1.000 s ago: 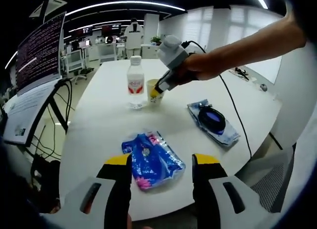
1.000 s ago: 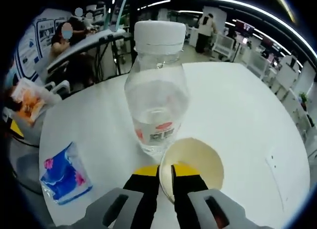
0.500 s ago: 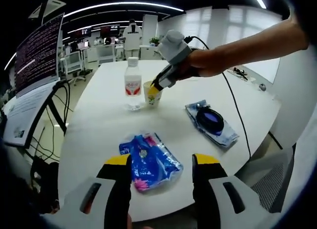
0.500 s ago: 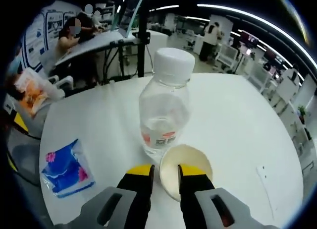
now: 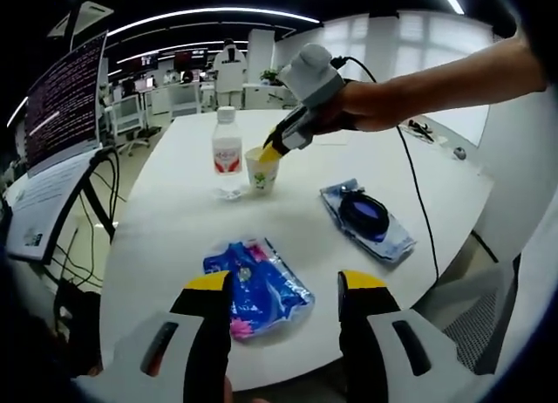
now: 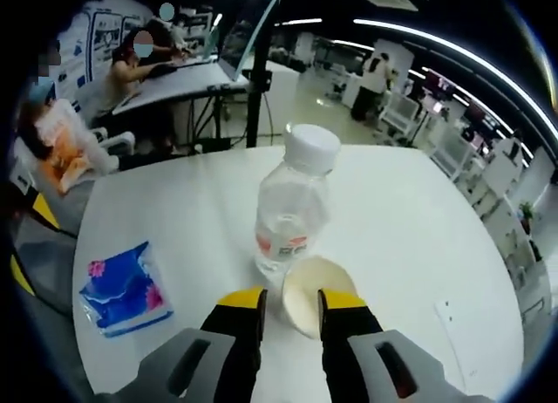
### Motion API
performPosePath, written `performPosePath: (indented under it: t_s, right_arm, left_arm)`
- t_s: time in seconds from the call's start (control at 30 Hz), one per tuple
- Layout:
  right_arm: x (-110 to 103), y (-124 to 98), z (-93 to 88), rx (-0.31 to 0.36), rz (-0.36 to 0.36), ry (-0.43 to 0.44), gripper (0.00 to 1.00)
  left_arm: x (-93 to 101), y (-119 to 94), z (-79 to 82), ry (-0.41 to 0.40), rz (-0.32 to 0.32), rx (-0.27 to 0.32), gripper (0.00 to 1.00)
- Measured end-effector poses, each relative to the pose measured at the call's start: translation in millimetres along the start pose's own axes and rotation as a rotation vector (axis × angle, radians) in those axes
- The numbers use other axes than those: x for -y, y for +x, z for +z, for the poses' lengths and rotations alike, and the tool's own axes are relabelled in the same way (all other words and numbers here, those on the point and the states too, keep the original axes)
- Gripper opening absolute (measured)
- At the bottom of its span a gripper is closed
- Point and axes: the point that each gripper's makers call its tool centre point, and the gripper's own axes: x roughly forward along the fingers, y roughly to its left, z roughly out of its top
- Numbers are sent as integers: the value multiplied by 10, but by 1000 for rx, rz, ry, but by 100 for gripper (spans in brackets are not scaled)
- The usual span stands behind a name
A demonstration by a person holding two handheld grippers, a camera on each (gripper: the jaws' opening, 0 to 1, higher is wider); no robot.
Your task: Arrange the tabletop items into an orderly group along one side of the table until the central work area is clear of visible clutter.
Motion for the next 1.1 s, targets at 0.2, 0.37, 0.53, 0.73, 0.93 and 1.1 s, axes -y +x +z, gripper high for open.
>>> performPosePath:
  t_s: [0.2, 0.37, 0.53, 0.73, 0.93, 1.1]
  right_arm:
    - [11, -80, -2, 14, -3, 25, 25]
    - [-20, -205, 18, 39, -3, 77, 31]
    - [-74, -322, 20, 81, -7, 169, 31]
    - [-151, -352, -144, 81, -9, 202, 33]
    - [-222, -509, -279, 85, -30, 220, 34]
    - [-275, -623, -361, 97, -34, 246, 35]
  left_arm:
    - [14, 6, 8, 6, -7, 2, 48]
    - [9, 9, 21, -3, -9, 8, 48]
    - [44, -3, 55, -6, -13, 10, 47]
    - [67, -2, 49, -9, -21, 12, 47]
    - [76, 18, 22, -15, -28, 10, 47]
    - [109, 28, 22, -15, -38, 7, 47]
